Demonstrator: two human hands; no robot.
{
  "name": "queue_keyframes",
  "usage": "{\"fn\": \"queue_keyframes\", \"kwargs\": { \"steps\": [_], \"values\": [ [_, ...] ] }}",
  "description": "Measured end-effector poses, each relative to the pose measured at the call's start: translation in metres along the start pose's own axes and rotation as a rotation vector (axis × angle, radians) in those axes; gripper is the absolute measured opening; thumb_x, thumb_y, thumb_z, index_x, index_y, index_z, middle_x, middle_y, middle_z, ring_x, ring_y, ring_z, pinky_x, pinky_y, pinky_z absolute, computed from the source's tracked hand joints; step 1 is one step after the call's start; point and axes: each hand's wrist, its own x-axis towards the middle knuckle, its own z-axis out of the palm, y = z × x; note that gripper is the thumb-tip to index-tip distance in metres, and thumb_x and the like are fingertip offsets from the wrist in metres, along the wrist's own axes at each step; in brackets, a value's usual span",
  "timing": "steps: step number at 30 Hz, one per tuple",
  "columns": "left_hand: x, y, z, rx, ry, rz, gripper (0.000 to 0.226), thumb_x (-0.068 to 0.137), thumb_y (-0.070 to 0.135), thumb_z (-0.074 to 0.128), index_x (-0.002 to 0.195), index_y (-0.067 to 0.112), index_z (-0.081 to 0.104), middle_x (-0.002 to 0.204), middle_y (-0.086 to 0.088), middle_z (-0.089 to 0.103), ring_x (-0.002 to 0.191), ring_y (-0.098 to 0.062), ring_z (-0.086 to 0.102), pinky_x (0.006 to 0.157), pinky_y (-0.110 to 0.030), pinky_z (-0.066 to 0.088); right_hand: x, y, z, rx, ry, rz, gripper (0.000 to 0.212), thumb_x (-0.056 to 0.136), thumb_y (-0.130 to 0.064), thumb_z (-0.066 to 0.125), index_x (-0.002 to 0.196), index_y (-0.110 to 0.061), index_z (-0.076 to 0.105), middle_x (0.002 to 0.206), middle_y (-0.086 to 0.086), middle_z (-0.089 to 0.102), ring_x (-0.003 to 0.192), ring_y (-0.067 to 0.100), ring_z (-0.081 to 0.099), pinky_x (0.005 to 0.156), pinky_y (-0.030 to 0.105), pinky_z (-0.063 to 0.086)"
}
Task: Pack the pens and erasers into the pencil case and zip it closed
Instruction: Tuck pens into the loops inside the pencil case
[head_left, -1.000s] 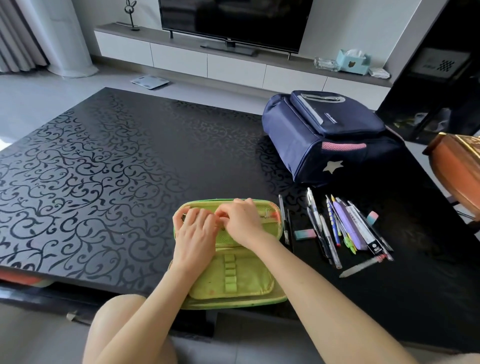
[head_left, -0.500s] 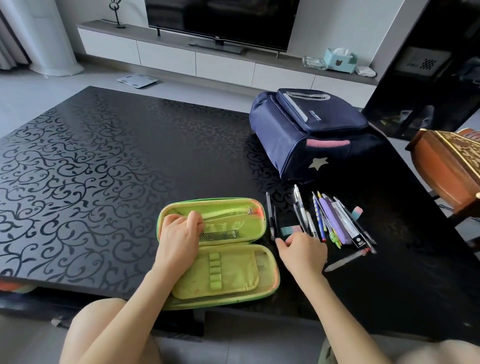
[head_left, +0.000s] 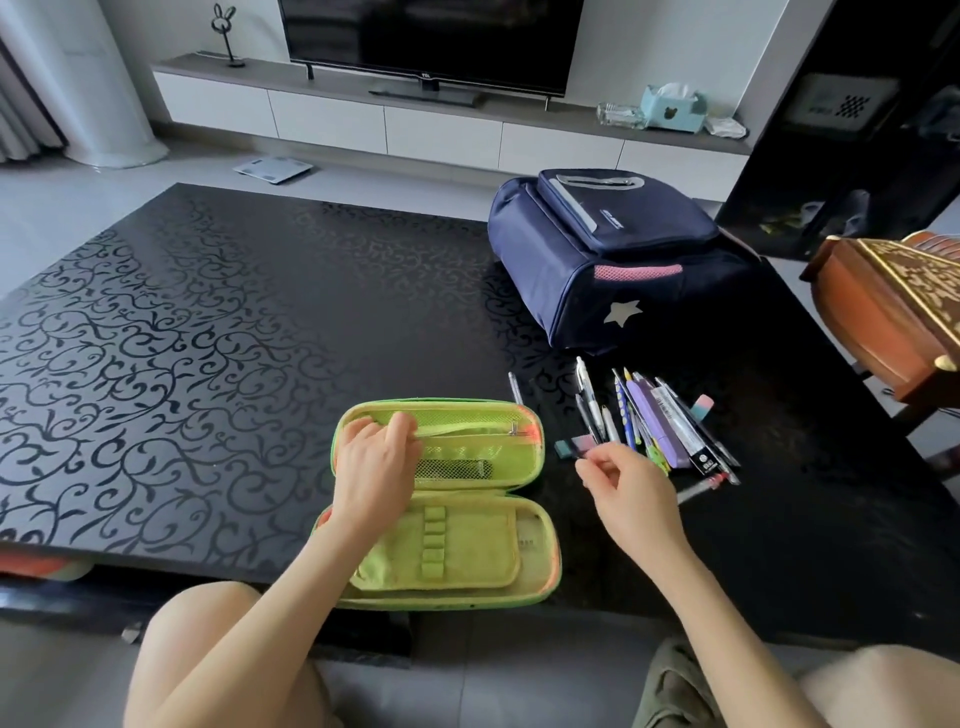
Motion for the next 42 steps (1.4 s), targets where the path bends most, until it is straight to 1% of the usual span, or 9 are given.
{"fn": "queue_keyframes", "kwargs": {
  "steps": [4,8,11,16,24,29,34,37,42],
  "values": [
    [-0.007,0.011,-0.037,-0.035,0.038,0.087,0.027,0.089,0.03,0.041,0.102,0.016,0.06,0.096,0.003,0.069,0.092,-0.022,0.06,0.091,-0.036,0.033,-0.019,-0.017,0.01,-0.181,-0.032,-0.381,0.006,0.081,-0.02,0.07,0.084,-0.015,0.07,0.076,-0.006,0.066,0.076,0.015,0.056,0.063,0.027,0.044],
    [-0.033,0.018,-0.059,-0.157,-0.266,0.281,0.036,0.091,0.041,0.037,0.096,0.022,0.067,0.087,0.011,0.07,0.081,-0.015,0.06,0.074,-0.03,0.046,-0.027,-0.04,0.045,-0.152,-0.013,-0.553,0.007,0.076,-0.02,0.074,0.076,-0.016,0.068,0.072,-0.007,0.067,0.07,0.017,0.057,0.058,0.029,0.045],
    [-0.048,-0.005,-0.059,-0.2,-0.257,0.203,0.038,0.089,0.041,0.038,0.092,0.019,0.069,0.08,0.011,0.068,0.076,-0.011,0.052,0.07,-0.028,0.048,-0.031,-0.044,0.067,-0.1,-0.007,-0.565,0.011,0.081,-0.026,0.068,0.086,-0.016,0.069,0.082,-0.006,0.068,0.076,0.018,0.058,0.064,0.031,0.048],
    [-0.061,-0.052,-0.069,-0.112,-0.112,0.008,0.043,0.084,0.045,0.04,0.09,0.018,0.073,0.08,0.01,0.058,0.078,-0.013,0.042,0.071,-0.024,0.037,-0.035,-0.02,0.079,-0.184,0.116,-0.484,0.033,0.083,-0.034,0.045,0.1,-0.018,0.068,0.095,-0.005,0.067,0.083,0.02,0.061,0.07,0.032,0.048],
    [-0.06,-0.031,-0.056,0.036,-0.125,0.086,0.03,0.08,0.042,0.049,0.083,0.029,0.076,0.069,0.004,0.059,0.068,-0.025,0.05,0.059,-0.034,0.046,-0.037,-0.01,0.078,-0.198,0.127,-0.475,0.022,0.076,-0.019,0.065,0.098,-0.016,0.067,0.096,-0.004,0.066,0.083,0.021,0.06,0.071,0.033,0.049],
    [-0.05,0.0,-0.039,-0.057,-0.233,-0.005,0.018,0.066,0.021,0.081,0.081,0.031,0.075,0.073,0.004,0.06,0.071,-0.023,0.052,0.062,-0.032,0.044,-0.038,-0.009,0.078,-0.166,0.154,-0.488,0.022,0.079,-0.018,0.059,0.099,-0.016,0.067,0.099,-0.004,0.066,0.086,0.019,0.061,0.074,0.031,0.047],
    [-0.04,0.007,-0.041,-0.125,-0.199,-0.174,0.023,0.066,0.017,0.079,0.086,0.028,0.073,0.087,0.004,0.062,0.087,-0.02,0.051,0.071,-0.029,0.036,-0.016,0.014,0.049,-0.278,0.411,-0.182,0.015,0.082,-0.019,0.061,0.09,-0.011,0.07,0.082,0.004,0.069,0.072,0.028,0.062,0.064,0.035,0.046],
    [-0.033,0.006,-0.047,-0.126,-0.155,-0.18,0.02,0.069,0.016,0.077,0.086,0.027,0.072,0.088,0.006,0.061,0.086,-0.018,0.05,0.072,-0.028,0.034,0.006,0.027,0.028,-0.517,0.279,0.051,0.019,0.078,-0.021,0.072,0.09,-0.006,0.068,0.081,0.01,0.068,0.078,0.032,0.061,0.067,0.037,0.044],
    [-0.023,0.01,-0.052,-0.139,-0.127,-0.195,0.012,0.076,0.016,0.072,0.086,0.023,0.072,0.092,0.004,0.065,0.09,-0.022,0.054,0.074,-0.027,0.033,0.032,0.03,0.015,-0.787,0.056,0.141,0.022,0.091,-0.034,0.054,0.089,-0.014,0.063,0.085,0.0,0.067,0.087,0.02,0.06,0.075,0.03,0.041]
  ]
}}
